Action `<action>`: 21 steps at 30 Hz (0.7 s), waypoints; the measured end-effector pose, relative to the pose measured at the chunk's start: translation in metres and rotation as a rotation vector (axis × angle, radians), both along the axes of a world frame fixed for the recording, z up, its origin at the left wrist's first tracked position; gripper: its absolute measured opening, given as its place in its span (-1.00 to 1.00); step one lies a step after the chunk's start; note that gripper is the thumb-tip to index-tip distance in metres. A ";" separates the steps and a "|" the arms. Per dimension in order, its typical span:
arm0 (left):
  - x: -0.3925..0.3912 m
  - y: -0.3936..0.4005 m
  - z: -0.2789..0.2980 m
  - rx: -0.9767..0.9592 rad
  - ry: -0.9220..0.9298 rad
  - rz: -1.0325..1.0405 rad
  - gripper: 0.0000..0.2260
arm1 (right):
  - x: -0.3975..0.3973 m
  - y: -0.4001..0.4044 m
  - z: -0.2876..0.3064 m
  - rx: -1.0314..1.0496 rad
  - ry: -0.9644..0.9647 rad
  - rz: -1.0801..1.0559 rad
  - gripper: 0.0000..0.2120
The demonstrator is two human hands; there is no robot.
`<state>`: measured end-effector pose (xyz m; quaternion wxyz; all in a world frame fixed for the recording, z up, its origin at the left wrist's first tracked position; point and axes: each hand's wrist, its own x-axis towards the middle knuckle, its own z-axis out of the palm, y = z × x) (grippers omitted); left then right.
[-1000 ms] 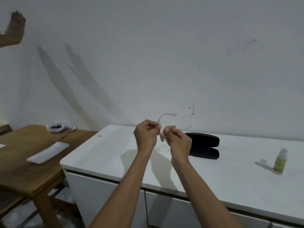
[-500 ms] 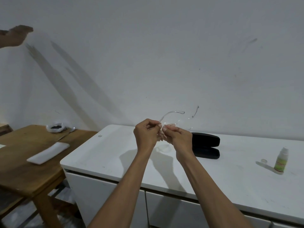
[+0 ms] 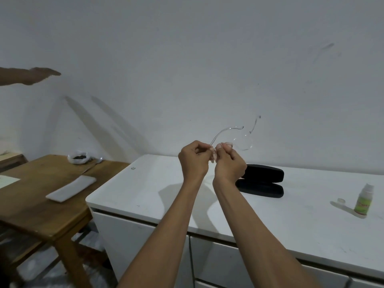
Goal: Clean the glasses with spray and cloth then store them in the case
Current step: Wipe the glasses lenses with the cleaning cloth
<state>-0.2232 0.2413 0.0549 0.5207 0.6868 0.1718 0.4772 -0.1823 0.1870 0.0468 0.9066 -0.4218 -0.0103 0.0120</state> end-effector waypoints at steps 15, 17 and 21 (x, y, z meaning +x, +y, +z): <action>-0.007 0.029 0.006 0.021 0.038 0.026 -0.94 | 0.018 -0.031 -0.002 -0.399 -0.267 0.332 -0.97; -0.007 0.026 0.003 0.018 0.030 0.029 -0.94 | 0.018 -0.024 -0.007 -0.411 -0.225 0.182 -0.94; -0.005 0.017 0.005 0.013 0.002 0.026 -0.93 | 0.007 -0.009 -0.009 -0.296 -0.155 -0.054 -0.90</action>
